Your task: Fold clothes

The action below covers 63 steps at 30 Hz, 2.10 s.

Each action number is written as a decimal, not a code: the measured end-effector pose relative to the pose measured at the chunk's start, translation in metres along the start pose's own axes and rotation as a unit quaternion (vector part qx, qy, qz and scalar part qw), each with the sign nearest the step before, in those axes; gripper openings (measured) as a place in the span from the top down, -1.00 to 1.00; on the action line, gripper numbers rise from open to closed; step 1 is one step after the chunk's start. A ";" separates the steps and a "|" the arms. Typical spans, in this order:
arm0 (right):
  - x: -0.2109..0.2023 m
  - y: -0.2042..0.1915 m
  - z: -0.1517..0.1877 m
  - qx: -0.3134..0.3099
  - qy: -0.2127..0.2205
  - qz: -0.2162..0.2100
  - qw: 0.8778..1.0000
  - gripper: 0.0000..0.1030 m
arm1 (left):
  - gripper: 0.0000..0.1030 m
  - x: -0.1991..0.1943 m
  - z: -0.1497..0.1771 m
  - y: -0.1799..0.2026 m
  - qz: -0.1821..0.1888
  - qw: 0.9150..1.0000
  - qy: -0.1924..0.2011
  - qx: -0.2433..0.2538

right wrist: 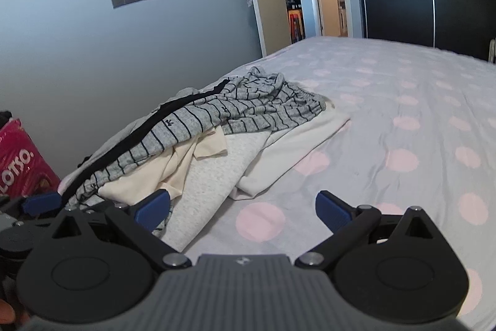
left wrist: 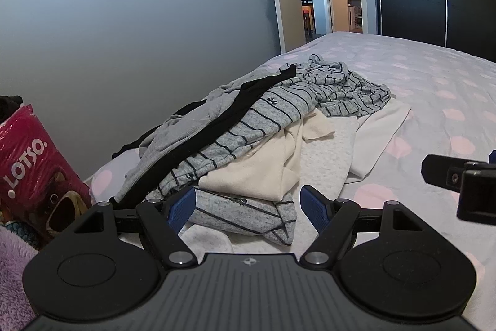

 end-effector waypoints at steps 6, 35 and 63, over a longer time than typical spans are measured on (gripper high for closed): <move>0.000 -0.004 0.001 -0.023 0.009 0.008 1.000 -0.96 | -0.43 -0.001 0.004 -0.006 0.008 1.000 0.002 -0.016; 0.002 -0.012 0.010 -0.049 0.000 0.001 0.999 -0.96 | -0.43 0.002 0.007 -0.004 -0.006 1.000 -0.017 -0.005; 0.009 -0.011 0.013 -0.056 -0.013 0.006 0.998 -0.96 | -0.43 0.010 0.012 -0.006 -0.008 0.999 -0.036 0.000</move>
Point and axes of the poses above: each gripper's, at about its wrist camera, not at the fingertips, and x roughly the way its jaws point, y to its right, z to its underside, the point moved 6 cm from there along x, roughly the way its jaws point, and after that the axes turned 12 degrees about z, right-handed, at the moved point
